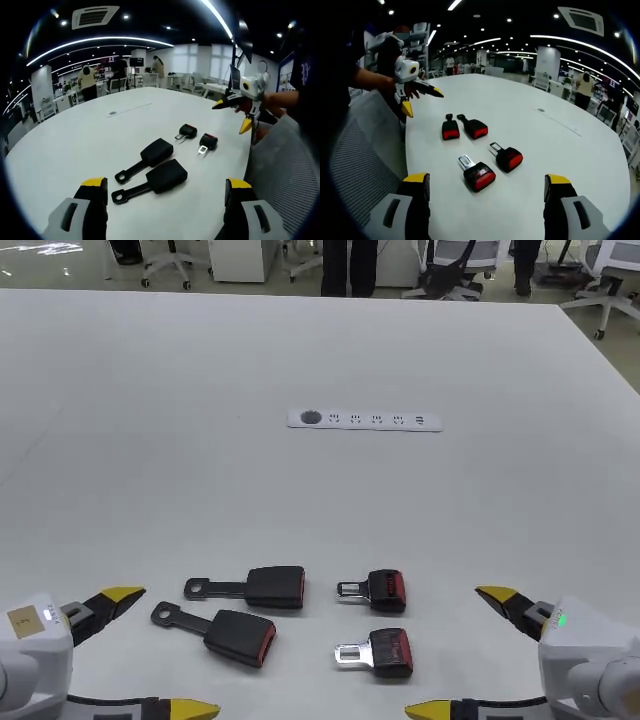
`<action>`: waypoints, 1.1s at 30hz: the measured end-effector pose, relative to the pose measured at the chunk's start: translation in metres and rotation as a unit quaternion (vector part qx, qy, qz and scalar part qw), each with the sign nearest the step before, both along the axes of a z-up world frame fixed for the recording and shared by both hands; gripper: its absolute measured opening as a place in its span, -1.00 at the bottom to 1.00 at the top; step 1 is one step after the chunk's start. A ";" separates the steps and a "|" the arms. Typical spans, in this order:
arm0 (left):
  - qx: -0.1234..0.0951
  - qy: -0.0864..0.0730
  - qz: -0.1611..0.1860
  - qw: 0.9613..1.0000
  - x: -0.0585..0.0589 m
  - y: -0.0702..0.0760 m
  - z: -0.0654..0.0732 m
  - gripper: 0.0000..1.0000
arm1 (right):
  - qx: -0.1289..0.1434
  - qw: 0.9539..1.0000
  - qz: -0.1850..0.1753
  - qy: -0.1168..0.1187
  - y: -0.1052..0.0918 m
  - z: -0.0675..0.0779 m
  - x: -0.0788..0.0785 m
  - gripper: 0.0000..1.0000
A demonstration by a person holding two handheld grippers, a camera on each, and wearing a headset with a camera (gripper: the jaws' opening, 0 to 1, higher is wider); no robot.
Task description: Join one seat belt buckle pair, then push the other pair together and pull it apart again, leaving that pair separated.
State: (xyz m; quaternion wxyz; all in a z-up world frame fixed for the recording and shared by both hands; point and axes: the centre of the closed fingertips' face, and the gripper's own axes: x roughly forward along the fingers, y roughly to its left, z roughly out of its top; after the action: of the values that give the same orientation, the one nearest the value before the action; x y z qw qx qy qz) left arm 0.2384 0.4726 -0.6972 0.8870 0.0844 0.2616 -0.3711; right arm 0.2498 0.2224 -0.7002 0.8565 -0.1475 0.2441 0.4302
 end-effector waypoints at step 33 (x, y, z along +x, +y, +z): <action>0.007 0.001 -0.008 1.000 -0.001 0.003 -0.005 0.97 | -0.009 1.000 0.007 0.001 -0.002 -0.001 -0.001 0.93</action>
State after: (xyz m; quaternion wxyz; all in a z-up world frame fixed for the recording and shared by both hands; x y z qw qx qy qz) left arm 0.2379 0.4754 -0.7022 0.8830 0.0918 0.2646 -0.3765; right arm 0.2485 0.2205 -0.7013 0.8518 -0.1563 0.2474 0.4344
